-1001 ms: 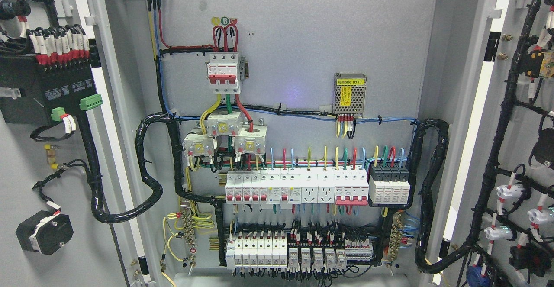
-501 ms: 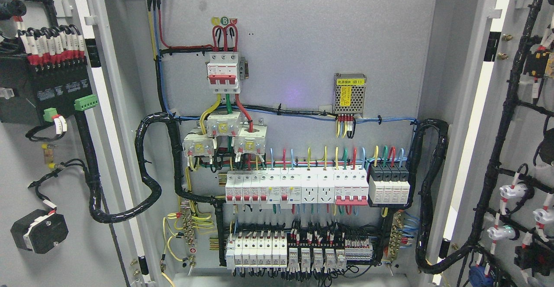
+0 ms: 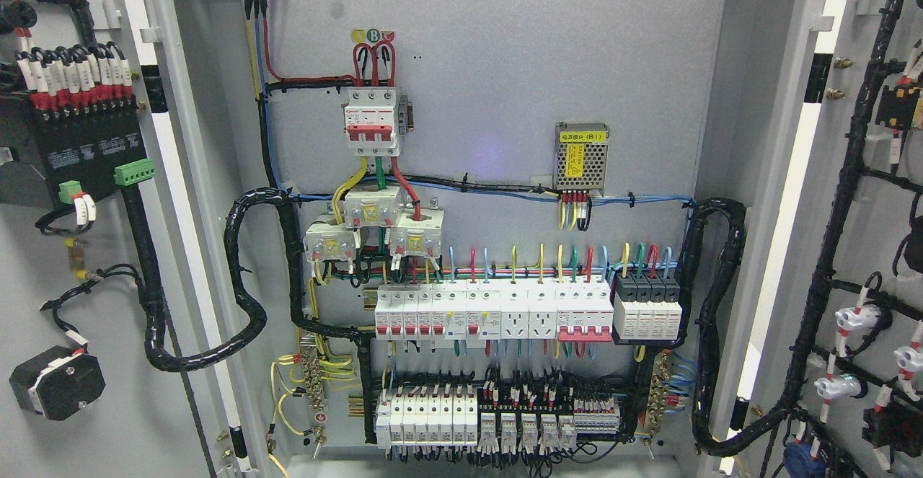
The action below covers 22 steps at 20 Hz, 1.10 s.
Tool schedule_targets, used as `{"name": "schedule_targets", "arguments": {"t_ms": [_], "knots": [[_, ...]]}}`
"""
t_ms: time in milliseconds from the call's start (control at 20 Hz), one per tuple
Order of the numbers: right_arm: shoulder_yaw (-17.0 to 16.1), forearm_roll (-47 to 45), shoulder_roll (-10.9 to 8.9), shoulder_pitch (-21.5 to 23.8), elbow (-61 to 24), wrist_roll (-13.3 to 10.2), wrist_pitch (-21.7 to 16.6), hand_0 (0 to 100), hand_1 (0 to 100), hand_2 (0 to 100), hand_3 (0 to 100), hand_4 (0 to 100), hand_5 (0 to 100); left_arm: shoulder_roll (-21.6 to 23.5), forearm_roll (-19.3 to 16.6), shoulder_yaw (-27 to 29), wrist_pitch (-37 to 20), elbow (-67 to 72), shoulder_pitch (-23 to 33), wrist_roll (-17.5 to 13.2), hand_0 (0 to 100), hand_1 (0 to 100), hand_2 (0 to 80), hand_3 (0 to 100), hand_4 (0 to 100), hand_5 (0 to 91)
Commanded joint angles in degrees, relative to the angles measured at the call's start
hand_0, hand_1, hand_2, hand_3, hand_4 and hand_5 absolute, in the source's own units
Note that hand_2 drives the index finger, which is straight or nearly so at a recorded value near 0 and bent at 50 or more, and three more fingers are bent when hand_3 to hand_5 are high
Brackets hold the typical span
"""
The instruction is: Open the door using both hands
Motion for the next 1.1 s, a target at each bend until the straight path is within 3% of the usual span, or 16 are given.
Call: {"name": "schedule_targets", "arguments": {"t_ms": [0,300,501,1051], "knots": [[-1.4,-1.8,-0.28,-0.2,2.0,0.1,0.2,0,0,0,0,0,0,1.7,0.8,2.9,0.8,3.0,-1.2,0.0,0,0,0.0,0,4,0.0],[-2.1,-1.9,-0.28,-0.3,2.2,0.1,0.2,0,0,0,0,0,0,2.1,0.8,4.0,1.1,5.8,-2.3,0.0,0,0,0.0,0,4,0.0],[-2.2,-1.9,-0.37,-0.3,2.8,2.5,0.2,0,0,0,0,0,0,3.1,0.7,4.1,2.8,9.1,-4.4,0.1,0,0,0.0,0,4,0.0],[-3.5,-4.1,-0.37,-1.0,6.0,3.0,0.2,0,0,0,0,0,0,6.7,0.7,5.0,5.2,17.4,-9.9,0.1,0,0,0.0,0,4,0.0]]}}
